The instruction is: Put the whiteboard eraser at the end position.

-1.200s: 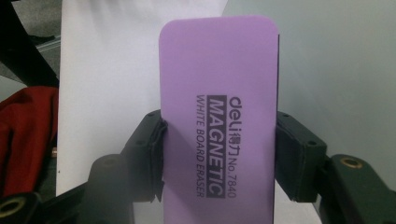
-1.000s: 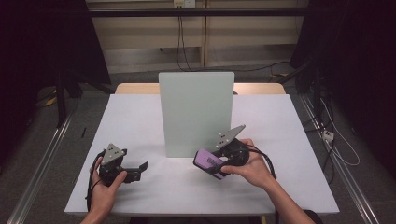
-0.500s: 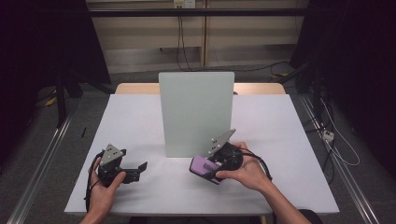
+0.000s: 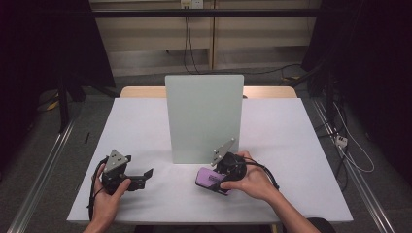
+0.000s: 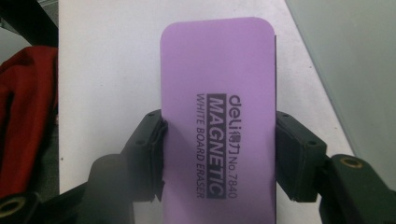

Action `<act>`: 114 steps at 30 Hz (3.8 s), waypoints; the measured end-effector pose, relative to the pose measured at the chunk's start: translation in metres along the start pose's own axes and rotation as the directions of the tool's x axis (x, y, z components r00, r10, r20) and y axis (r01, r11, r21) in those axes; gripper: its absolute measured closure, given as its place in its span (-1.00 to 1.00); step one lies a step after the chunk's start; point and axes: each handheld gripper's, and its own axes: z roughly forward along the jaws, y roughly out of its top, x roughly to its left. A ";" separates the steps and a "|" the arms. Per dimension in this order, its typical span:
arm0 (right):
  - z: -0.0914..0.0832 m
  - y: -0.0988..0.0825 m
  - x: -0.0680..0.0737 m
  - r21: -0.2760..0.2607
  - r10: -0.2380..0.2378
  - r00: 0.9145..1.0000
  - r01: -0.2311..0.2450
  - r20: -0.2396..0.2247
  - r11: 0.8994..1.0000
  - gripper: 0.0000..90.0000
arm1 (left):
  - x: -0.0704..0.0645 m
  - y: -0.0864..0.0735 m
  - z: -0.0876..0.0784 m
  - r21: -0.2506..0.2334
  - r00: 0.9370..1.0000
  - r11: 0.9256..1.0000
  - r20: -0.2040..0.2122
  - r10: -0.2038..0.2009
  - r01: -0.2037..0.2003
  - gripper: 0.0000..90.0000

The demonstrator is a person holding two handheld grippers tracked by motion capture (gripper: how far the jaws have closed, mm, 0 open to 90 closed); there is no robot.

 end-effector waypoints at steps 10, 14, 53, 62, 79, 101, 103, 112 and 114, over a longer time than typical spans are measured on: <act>0.012 0.001 0.000 0.020 -0.002 1.000 0.003 -0.006 1.000 -0.07 | 0.000 0.000 0.000 -0.001 1.000 1.000 0.000 0.001 -0.001 -0.89; 0.015 0.001 0.000 0.023 -0.008 1.000 0.008 -0.008 1.000 -0.08 | -0.001 0.000 0.000 0.000 1.000 1.000 0.003 0.000 0.000 -0.89; -0.005 -0.007 -0.008 -0.167 0.138 0.982 -0.116 0.125 0.979 -0.81 | 0.000 0.000 -0.001 -0.008 1.000 1.000 -0.011 -0.012 0.012 -0.89; -0.016 -0.019 -0.008 -0.253 0.214 0.963 -0.169 0.164 0.953 -0.81 | 0.000 0.000 -0.001 -0.007 1.000 1.000 -0.009 -0.012 0.011 -0.89; -0.028 -0.048 -0.011 -0.348 0.361 0.894 -0.261 0.265 0.900 -0.82 | -0.002 0.000 -0.002 -0.012 1.000 1.000 -0.005 -0.013 0.013 -0.90; -0.052 -0.097 -0.014 -0.455 0.504 0.789 -0.326 0.352 0.828 -0.83 | -0.001 0.001 -0.003 -0.017 1.000 1.000 -0.010 -0.020 0.020 -0.89; -0.053 -0.103 -0.014 -0.465 0.511 0.786 -0.329 0.348 0.822 -0.84 | -0.001 0.000 -0.003 -0.018 1.000 1.000 -0.013 -0.018 0.018 -0.89; -0.059 -0.115 -0.014 -0.464 0.524 0.772 -0.339 0.361 0.819 -0.84 | 0.001 0.000 -0.004 -0.026 1.000 0.999 -0.021 -0.022 0.021 -0.90; -0.059 -0.118 -0.014 -0.460 0.530 0.767 -0.347 0.362 0.817 -0.84 | 0.001 0.000 -0.005 -0.028 1.000 0.999 -0.021 -0.020 0.019 -0.89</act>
